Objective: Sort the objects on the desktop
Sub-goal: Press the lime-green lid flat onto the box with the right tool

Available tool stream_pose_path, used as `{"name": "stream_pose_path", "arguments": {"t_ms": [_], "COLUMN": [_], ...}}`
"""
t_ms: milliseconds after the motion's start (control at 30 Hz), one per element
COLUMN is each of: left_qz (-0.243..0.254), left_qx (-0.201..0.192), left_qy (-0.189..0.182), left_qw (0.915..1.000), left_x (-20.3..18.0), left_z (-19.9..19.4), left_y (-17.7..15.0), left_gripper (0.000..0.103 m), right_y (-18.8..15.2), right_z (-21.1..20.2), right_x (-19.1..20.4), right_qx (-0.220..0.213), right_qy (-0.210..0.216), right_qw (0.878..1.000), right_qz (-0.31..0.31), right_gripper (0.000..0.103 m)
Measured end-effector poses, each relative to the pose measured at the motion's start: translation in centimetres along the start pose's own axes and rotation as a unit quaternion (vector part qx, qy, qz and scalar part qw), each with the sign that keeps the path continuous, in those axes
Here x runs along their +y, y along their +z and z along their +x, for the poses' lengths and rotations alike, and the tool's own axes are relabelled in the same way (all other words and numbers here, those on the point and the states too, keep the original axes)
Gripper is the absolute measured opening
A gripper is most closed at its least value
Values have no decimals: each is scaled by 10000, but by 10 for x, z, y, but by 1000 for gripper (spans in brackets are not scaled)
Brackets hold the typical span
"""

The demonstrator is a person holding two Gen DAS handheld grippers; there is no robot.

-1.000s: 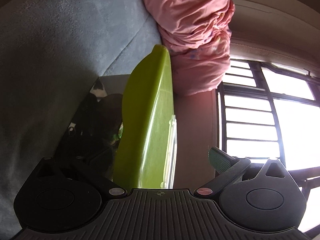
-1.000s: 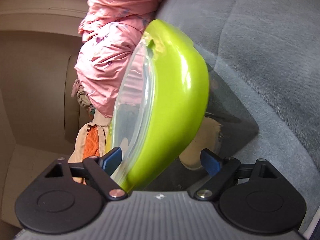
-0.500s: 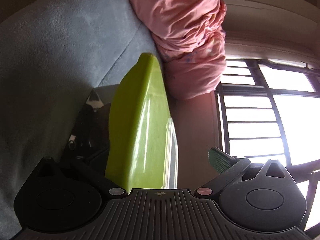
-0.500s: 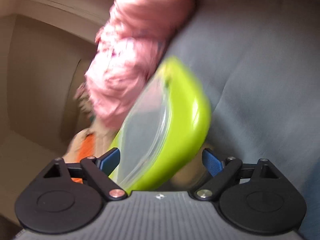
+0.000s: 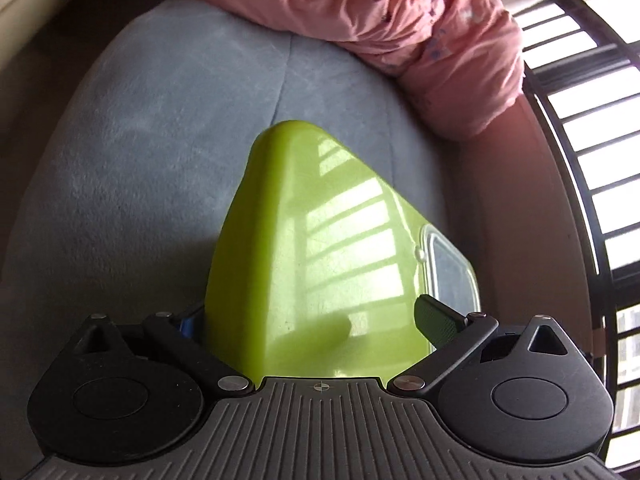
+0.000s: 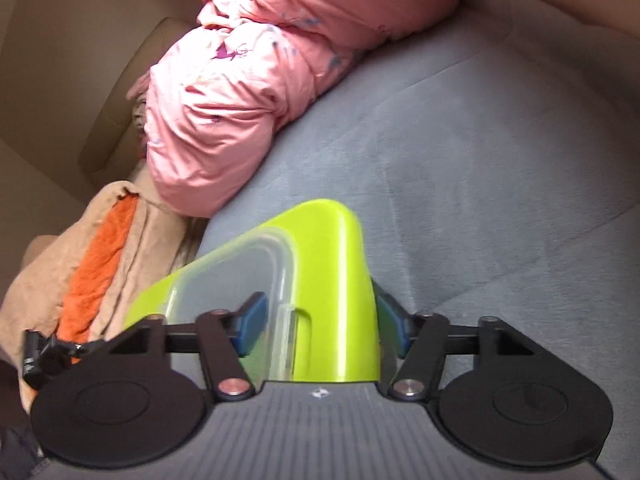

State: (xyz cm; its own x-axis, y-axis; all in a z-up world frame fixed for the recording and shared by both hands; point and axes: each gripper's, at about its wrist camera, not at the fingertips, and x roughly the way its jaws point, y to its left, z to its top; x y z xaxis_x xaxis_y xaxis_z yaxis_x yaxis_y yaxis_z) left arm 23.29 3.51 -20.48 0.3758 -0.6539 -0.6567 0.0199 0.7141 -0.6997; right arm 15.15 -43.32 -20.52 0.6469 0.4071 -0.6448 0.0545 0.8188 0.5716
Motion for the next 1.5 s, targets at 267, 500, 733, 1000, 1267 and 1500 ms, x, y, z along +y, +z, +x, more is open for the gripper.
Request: {"name": "stream_pose_path", "arguments": {"t_ms": [267,500,733,1000,1267,1500], "left_qz": [-224,-197,-598,-1021,-982,-222], "left_qx": [72,96,142,28,107,-102], "left_qy": [201,511,578,114,25,952], "left_qw": [9995,9985,9964,9947,9951,9952], "left_x": [13,11,27,49,38,-5], "left_z": [14,25,32,-23,-29,-8], "left_y": [2,-1,17,-14,-40,-13], "left_gripper": [101,102,102,103,103,103], "right_y": [4,-8,-18,-44,-87,-99], "right_z": [0,-3,-1,-31,-56,-57], "right_x": [-3,6,7,15,10,21], "right_qx": [-351,-373,-722,-908,-902,-1024], "right_qy": [-103,-265,-384,-517,-540,-464], "right_qw": [9992,9988,9966,9945,9945,9931], "right_qz": [138,-161,130,-12,-19,344], "right_gripper": [63,63,67,84,75,62]}}
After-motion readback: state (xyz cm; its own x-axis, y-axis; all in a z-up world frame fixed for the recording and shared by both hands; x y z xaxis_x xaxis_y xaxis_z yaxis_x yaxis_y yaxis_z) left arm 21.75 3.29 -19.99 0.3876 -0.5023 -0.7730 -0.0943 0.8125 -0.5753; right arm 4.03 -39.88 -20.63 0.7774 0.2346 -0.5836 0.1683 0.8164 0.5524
